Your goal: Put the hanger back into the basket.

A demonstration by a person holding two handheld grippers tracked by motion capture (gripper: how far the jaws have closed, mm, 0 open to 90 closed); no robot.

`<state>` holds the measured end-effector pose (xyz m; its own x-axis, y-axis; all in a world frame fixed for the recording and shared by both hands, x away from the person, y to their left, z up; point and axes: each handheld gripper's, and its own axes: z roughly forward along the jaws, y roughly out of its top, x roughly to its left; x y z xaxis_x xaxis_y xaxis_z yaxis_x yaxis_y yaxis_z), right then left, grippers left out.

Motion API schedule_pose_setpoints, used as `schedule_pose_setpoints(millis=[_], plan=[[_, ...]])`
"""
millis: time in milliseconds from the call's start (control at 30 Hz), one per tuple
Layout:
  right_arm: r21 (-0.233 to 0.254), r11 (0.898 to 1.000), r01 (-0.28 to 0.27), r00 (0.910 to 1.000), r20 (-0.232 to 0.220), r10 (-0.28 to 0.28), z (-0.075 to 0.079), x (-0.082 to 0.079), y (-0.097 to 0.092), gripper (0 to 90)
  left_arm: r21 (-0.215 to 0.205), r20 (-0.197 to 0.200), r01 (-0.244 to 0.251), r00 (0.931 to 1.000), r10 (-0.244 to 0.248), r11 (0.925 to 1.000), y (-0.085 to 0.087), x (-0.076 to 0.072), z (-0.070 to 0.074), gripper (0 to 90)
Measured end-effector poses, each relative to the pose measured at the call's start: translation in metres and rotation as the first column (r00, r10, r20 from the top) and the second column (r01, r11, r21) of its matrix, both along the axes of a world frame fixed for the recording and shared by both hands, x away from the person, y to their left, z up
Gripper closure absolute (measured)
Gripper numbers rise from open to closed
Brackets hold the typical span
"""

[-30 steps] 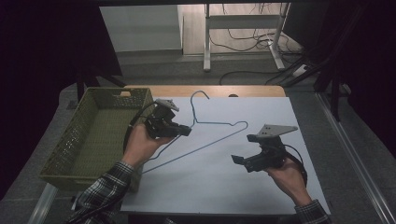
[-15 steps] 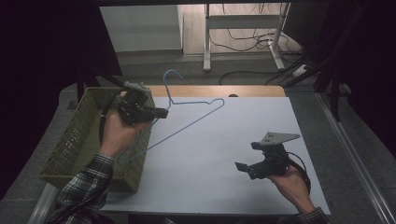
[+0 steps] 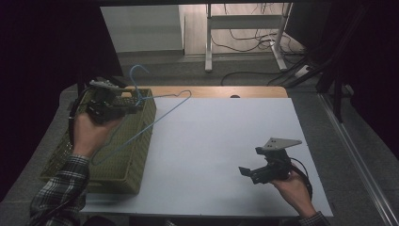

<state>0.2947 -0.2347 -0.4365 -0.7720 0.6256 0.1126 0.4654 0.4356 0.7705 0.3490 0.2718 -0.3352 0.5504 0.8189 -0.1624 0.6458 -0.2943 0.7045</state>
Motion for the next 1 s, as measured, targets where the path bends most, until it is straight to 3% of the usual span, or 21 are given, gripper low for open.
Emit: schedule_pose_setpoints(millis=[233,600,833,1000], plan=[[0.003,1.000,0.018,0.9998,-0.007,-0.018,-0.003,-0.001,-0.005,0.7,-0.005,0.021,-0.079,0.9967,0.079,0.9969,0.034,-0.008,-0.004,87.4],[-0.007,1.000,0.020,0.9997,-0.016,-0.020,-0.007,0.000,-0.008,0.7,0.010,0.049,-0.173,0.9839,0.172,0.9849,0.075,-0.020,-0.014,87.4],[-0.011,1.000,0.022,0.9996,-0.017,-0.022,-0.009,0.000,-0.008,0.7,0.015,0.070,-0.203,0.9770,0.202,0.9791,0.099,-0.027,-0.022,87.4],[-0.013,1.000,0.022,0.9995,-0.022,-0.022,-0.010,0.000,-0.008,0.7,0.016,0.083,-0.203,0.9759,0.201,0.9789,0.111,-0.030,-0.032,87.4]])
